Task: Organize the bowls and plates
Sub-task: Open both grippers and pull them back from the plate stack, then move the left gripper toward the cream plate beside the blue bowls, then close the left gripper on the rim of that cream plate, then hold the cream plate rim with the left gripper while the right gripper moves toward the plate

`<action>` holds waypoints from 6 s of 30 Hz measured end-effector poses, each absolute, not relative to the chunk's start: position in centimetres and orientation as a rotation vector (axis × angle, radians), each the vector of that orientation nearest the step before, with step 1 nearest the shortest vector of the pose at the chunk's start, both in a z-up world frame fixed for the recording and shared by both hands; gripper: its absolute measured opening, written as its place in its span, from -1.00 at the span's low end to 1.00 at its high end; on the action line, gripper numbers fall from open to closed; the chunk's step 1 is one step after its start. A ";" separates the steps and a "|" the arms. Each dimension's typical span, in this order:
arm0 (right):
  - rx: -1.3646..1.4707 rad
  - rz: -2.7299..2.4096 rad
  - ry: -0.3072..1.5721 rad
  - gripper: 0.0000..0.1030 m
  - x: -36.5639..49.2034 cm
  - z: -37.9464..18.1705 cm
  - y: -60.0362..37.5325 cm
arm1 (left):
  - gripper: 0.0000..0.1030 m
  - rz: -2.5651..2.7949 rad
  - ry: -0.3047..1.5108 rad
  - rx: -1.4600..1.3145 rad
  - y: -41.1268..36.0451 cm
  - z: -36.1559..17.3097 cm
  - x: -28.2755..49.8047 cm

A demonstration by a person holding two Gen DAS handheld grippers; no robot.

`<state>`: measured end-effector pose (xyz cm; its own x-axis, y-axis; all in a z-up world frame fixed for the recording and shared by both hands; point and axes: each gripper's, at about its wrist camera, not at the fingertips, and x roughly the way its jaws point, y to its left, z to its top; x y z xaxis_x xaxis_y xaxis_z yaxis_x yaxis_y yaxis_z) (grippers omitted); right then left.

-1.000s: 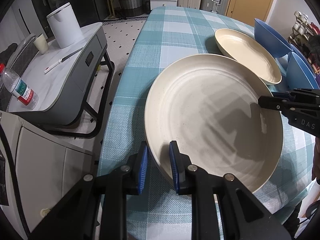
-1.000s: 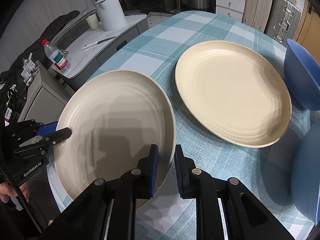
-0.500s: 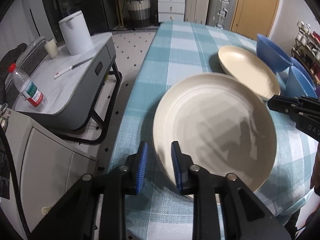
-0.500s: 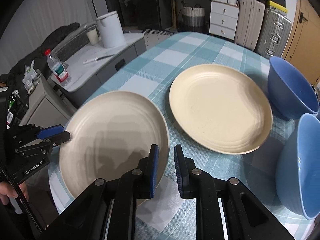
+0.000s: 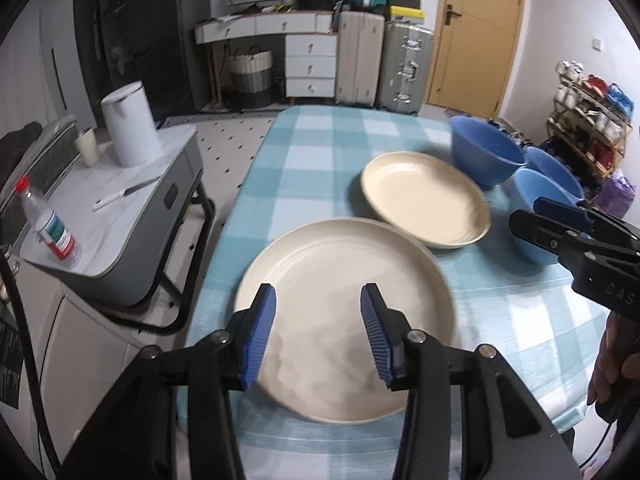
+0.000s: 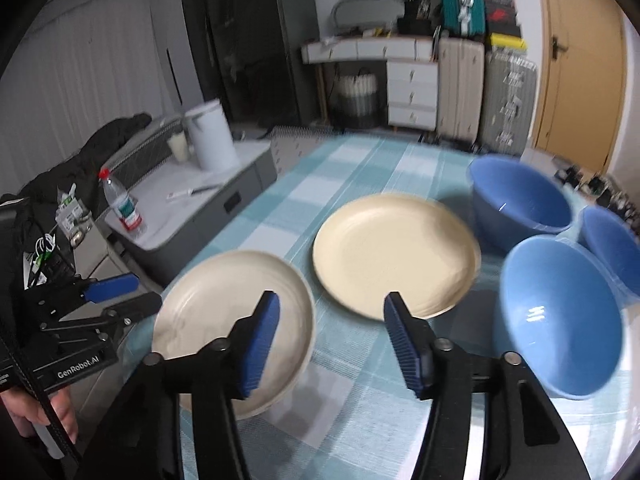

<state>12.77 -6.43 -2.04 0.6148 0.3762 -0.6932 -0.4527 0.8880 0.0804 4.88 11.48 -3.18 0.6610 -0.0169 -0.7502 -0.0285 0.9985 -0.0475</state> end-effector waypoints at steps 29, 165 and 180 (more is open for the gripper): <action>0.081 0.258 0.571 0.98 4.4 1.3 -19.7 | 0.83 -0.115 0.674 0.006 0.5 -0.3 4.3; 0.137 0.486 0.638 0.98 12.3 -6.4 -15.8 | -0.91 -0.248 1.244 -0.204 11.8 -12.2 30.5; 0.134 0.484 0.639 0.98 11.8 -6.1 -15.3 | -0.89 -0.293 1.262 -0.228 12.1 -13.1 30.6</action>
<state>11.75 -15.33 -6.08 0.6964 0.4728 -0.5399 -0.3919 0.8807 0.2659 30.63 12.11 -13.06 0.2752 -0.3394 -0.8995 0.0914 0.9406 -0.3270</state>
